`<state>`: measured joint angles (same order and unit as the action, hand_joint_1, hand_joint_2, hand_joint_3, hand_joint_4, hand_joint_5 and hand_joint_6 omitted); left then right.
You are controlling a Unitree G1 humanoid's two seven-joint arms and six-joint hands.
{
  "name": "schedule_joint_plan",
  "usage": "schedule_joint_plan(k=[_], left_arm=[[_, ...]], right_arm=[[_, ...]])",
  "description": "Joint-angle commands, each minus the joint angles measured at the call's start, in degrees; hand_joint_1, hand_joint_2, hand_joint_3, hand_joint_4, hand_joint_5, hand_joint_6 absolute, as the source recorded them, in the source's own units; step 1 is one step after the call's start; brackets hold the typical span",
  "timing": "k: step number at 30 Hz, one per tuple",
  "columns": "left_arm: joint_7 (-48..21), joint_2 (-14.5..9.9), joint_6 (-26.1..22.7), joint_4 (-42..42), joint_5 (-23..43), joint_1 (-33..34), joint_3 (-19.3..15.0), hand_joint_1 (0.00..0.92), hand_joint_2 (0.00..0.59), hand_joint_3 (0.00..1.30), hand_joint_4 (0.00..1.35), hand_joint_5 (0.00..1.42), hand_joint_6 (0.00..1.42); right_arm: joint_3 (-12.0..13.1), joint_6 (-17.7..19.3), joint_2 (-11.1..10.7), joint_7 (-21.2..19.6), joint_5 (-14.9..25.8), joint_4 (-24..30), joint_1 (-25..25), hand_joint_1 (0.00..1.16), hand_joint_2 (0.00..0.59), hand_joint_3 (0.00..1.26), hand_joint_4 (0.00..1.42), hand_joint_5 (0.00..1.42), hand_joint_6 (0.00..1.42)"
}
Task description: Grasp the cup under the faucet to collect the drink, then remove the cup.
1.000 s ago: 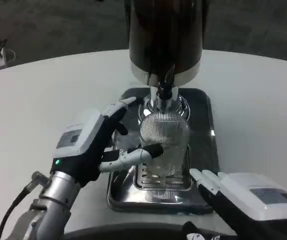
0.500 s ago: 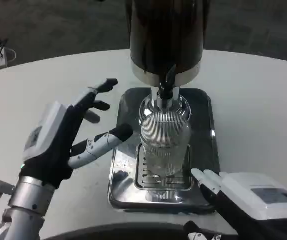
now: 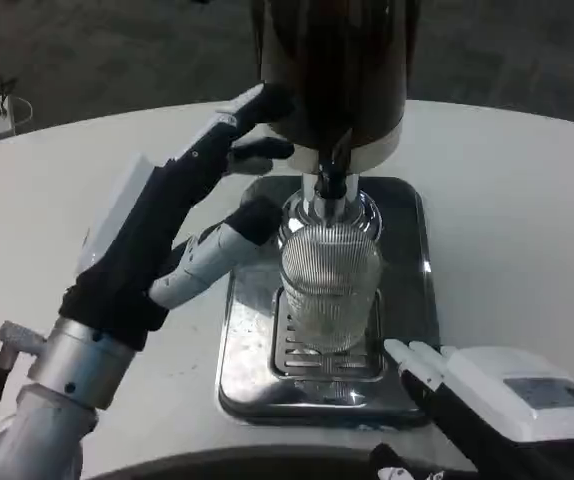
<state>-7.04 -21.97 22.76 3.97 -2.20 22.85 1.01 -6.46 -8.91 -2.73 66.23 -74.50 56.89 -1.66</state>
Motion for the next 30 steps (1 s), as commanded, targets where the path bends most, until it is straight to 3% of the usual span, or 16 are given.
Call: schedule_joint_plan(k=[1,14,30], left_arm=[[-2.7,0.4,-3.4,3.4,2.2,2.0,-0.8,0.000,0.067,0.18,0.16,0.29,0.31],[-6.5,2.0,-10.5,4.1,1.5,6.7,0.4,0.000,0.069,0.15,0.10,0.25,0.27],[-10.2,2.6,-13.3,0.2,0.3,9.6,2.6,0.000,0.069,0.13,0.10,0.23,0.27]], right_arm=[[-0.1,0.3,0.0,-0.6,0.4,0.6,0.6,0.37,0.517,0.00,0.00,0.00,0.00],[0.2,0.2,0.2,-0.6,0.6,1.6,1.6,0.37,0.517,0.00,0.00,0.00,0.00],[1.5,0.2,-0.7,0.3,2.1,2.7,1.7,0.37,0.517,0.00,0.00,0.00,0.00]])
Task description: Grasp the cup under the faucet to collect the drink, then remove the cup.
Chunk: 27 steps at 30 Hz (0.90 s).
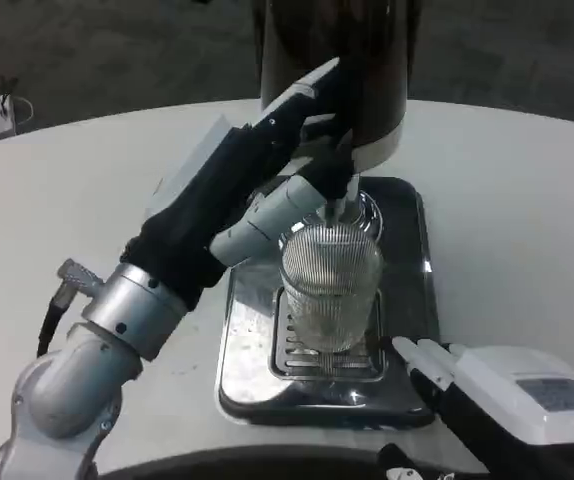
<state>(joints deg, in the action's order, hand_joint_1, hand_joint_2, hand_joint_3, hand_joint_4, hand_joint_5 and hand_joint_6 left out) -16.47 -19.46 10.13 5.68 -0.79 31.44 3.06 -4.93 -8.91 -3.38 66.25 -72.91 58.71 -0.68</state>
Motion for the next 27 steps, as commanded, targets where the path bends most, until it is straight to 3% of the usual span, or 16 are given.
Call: schedule_joint_plan(k=[1,13,27], left_arm=[[-0.8,0.2,-0.7,-1.8,-1.2,1.2,0.6,0.000,0.069,0.13,0.10,0.23,0.27],[-4.4,-1.3,-4.1,-5.5,-7.2,5.5,5.3,0.000,0.054,0.06,0.00,0.12,0.19],[-5.4,-2.2,1.7,-12.7,-13.9,8.8,9.7,0.000,0.055,0.00,0.00,0.01,0.11]], right_arm=[[-0.1,0.1,0.0,0.3,0.5,1.0,0.7,0.37,0.517,0.00,0.00,0.00,0.00],[0.3,-0.1,0.0,0.6,1.0,1.2,1.3,0.37,0.517,0.00,0.00,0.00,0.00],[1.0,-1.7,0.2,0.9,1.3,0.0,0.3,0.37,0.517,0.00,0.00,0.00,0.00]])
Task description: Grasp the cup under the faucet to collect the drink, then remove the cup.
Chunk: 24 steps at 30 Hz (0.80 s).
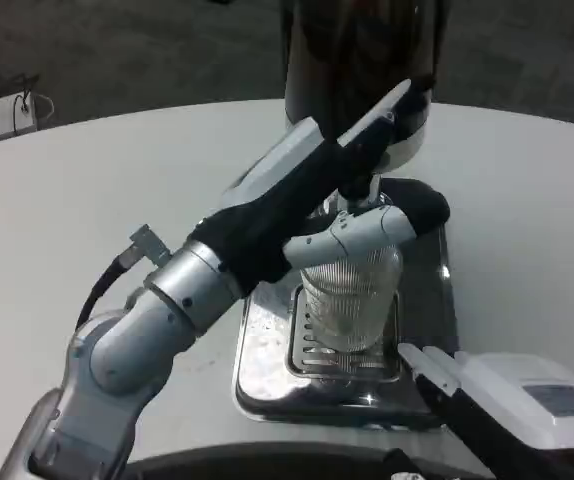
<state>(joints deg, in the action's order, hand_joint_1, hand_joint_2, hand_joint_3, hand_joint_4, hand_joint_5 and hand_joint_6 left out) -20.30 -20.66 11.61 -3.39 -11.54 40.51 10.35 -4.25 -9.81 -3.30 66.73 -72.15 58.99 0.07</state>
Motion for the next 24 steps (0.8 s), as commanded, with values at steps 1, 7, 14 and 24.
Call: schedule_joint_plan(k=[1,7,14,24], left_arm=[[-1.6,-1.1,0.6,-4.0,-3.5,-0.1,2.6,0.000,0.055,0.00,0.00,0.01,0.11],[-1.2,-1.8,3.5,-7.2,-5.9,1.4,3.8,0.000,0.051,0.00,0.00,0.00,0.11],[-1.1,-2.4,5.5,-9.2,-7.7,2.7,4.8,0.000,0.046,0.00,0.00,0.00,0.11],[-0.6,-2.5,5.9,-9.3,-7.4,2.4,4.1,0.000,0.048,0.00,0.00,0.00,0.11]], right_arm=[[0.3,-1.0,0.2,0.3,0.6,-0.4,-0.6,0.37,0.517,0.00,0.00,0.00,0.00],[0.9,-2.9,0.3,0.0,1.6,-1.7,-1.5,0.37,0.517,0.00,0.00,0.00,0.00],[3.4,-7.4,1.7,-3.4,6.4,-2.9,-1.9,0.38,0.471,0.00,0.00,0.00,0.00],[10.0,-13.5,3.6,-19.0,23.0,-6.0,3.2,0.53,0.322,0.00,0.00,0.04,0.00]])
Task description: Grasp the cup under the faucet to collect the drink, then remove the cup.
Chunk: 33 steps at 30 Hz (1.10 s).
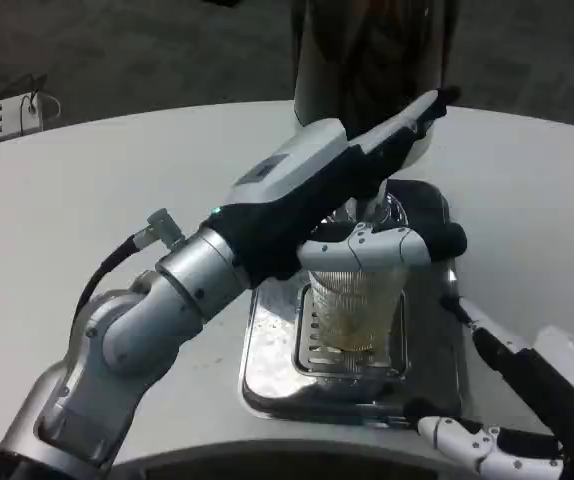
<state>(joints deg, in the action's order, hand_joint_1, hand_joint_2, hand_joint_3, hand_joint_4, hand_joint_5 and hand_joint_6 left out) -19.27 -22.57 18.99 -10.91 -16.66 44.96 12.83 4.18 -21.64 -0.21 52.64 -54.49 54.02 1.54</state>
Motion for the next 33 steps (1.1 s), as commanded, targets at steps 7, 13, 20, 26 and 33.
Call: schedule_joint_plan(k=[7,13,20,26,33], left_arm=[[-1.7,-0.8,-1.8,-0.4,-2.3,-2.6,1.4,0.000,0.048,0.00,0.00,0.00,0.11],[-1.7,-1.0,-2.5,0.9,-2.3,-3.0,1.2,0.000,0.048,0.00,0.00,0.00,0.11],[-1.7,-1.1,-3.1,2.1,-1.6,-3.7,0.7,0.000,0.040,0.00,0.00,0.00,0.11],[-1.7,-1.3,-3.6,3.1,-1.8,-4.0,0.5,0.000,0.037,0.00,0.00,0.00,0.11],[-1.8,-1.8,-3.9,4.1,-1.5,-4.4,0.2,0.000,0.031,0.00,0.00,0.00,0.11]], right_arm=[[4.4,0.1,-0.4,-16.0,20.6,-7.4,3.3,0.65,0.261,0.00,0.00,0.05,0.04],[4.5,5.1,-2.4,-24.9,29.6,-15.3,2.6,0.71,0.244,0.00,0.00,0.03,0.05],[3.1,7.5,-5.9,-31.3,33.0,-20.5,0.6,0.74,0.232,0.00,0.00,0.00,0.04],[0.8,6.9,-7.3,-34.8,34.7,-23.4,-2.0,0.75,0.230,0.00,0.00,0.00,0.03],[-1.7,6.1,-8.0,-37.4,36.0,-26.3,-5.4,0.75,0.229,0.00,0.00,0.00,0.02]])
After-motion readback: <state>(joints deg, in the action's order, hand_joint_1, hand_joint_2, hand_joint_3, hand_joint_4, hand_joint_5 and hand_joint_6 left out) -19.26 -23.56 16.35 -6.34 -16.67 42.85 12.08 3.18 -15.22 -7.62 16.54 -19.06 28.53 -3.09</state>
